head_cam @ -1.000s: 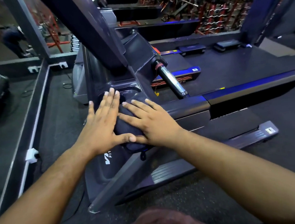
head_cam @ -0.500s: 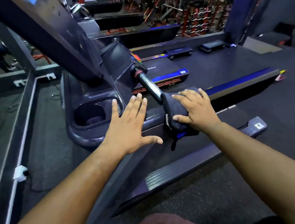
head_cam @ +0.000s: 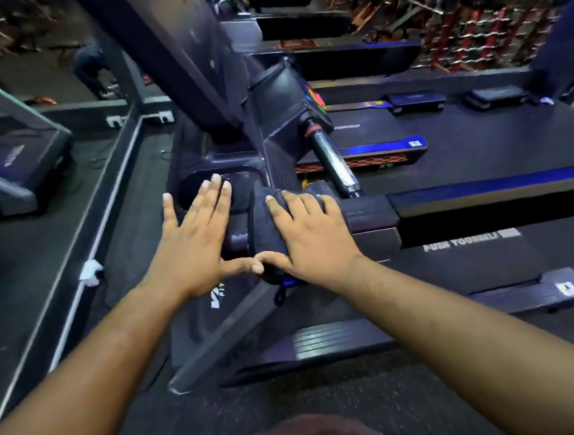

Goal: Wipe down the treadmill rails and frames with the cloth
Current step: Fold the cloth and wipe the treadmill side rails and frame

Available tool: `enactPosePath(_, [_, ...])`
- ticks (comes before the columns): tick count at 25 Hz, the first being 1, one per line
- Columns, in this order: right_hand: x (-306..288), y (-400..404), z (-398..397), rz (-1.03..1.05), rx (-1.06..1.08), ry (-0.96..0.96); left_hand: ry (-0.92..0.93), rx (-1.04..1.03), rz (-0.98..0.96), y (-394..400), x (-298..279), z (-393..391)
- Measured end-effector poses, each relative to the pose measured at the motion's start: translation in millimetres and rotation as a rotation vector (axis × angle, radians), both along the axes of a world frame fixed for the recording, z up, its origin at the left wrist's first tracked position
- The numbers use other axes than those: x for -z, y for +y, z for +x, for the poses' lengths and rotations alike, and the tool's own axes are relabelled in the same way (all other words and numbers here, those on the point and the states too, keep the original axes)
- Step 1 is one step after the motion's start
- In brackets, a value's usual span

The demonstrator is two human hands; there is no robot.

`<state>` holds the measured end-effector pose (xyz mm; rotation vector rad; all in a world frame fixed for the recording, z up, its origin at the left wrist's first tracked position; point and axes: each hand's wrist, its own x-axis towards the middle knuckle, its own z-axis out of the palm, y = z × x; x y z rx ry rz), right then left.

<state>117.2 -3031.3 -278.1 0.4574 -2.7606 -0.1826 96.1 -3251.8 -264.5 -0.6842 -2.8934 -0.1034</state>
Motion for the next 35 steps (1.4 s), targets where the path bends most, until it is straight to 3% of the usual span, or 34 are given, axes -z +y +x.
enactPosePath(11, [-8.7,-124.4,-26.8,0.060,-0.264,-0.065,-0.192,-0.038,0.249,-88.7,-1.3,-19.3])
enactPosePath(15, [-9.4,-115.1,-27.9,0.222,-0.635,-0.023,-0.227,-0.027,0.247,-104.5,-1.2,-18.4])
enactPosePath(18, [-23.6,-73.3,-21.8,0.079,-0.819,-0.105,-0.202,0.047,0.218,-93.2,-9.6,-11.7])
enactPosePath(23, [-47.6,-16.1,-12.7,-0.090,-0.512,0.116,-0.316,0.076,0.459,-24.8,-43.1,-6.3])
enactPosePath(26, [-36.1,-8.6,0.5,-0.131,-0.384,0.003,-0.347,0.104,0.634,0.1,-50.5,-7.5])
enactPosePath(27, [-32.7,-2.0,7.8,-0.247,-0.356,-0.040,-0.349,0.134,0.696,4.5,-51.0,-8.3])
enactPosePath(32, [-38.0,27.7,40.5,-1.226,-0.030,-0.127,-0.461,0.403,0.922,44.5,-63.1,2.9])
enactPosePath(35, [-42.1,54.3,55.2,-1.425,0.055,-0.038,-0.549,0.441,1.152,88.3,-69.0,9.5])
